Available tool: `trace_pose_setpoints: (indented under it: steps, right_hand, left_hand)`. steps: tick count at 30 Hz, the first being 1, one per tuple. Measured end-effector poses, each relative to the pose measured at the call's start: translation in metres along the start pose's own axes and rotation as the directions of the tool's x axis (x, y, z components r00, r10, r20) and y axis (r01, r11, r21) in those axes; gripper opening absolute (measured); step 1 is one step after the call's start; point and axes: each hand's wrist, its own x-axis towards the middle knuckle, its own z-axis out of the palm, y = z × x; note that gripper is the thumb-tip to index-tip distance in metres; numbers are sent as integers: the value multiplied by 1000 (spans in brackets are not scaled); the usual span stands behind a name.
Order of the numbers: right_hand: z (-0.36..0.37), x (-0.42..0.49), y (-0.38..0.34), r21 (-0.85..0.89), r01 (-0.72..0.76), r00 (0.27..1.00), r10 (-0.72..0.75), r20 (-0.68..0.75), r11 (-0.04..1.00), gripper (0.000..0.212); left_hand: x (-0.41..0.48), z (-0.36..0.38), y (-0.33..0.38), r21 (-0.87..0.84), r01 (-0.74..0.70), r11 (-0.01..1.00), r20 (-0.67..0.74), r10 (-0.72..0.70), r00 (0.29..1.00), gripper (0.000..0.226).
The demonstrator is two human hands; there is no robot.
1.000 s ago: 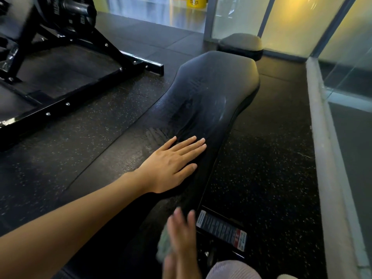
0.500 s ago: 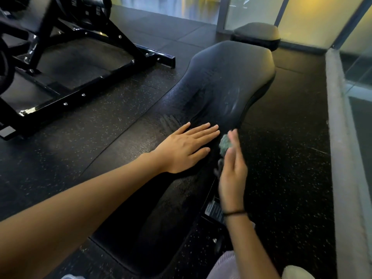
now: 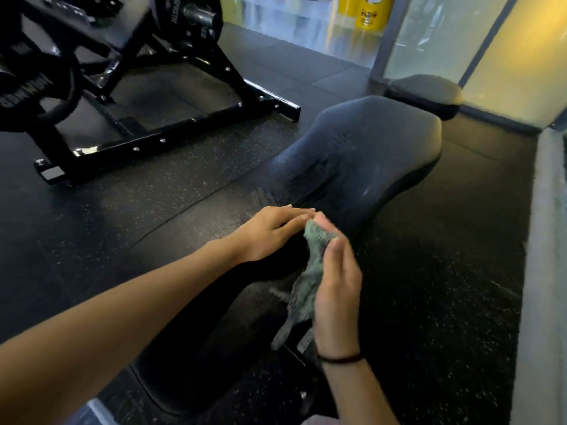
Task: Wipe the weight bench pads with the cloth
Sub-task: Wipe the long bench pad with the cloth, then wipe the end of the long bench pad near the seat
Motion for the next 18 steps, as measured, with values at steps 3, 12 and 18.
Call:
trace_pose_setpoints:
  steps: [3, 12, 18]
  right_hand:
    - [9, 37, -20, 227, -92, 995, 80, 62, 969, 32]
    - [41, 77, -50, 12, 92, 814, -82, 575, 996, 27]
    - [72, 75, -61, -72, 420, 539, -185, 822, 905, 19]
  left_hand:
    - [1, -5, 18, -452, 178, 874, -84, -241, 967, 47]
    - [-46, -18, 58, -823, 96, 560, -288, -556, 780, 25]
    - [-102, -36, 82, -693, 234, 681, -468, -673, 574, 26]
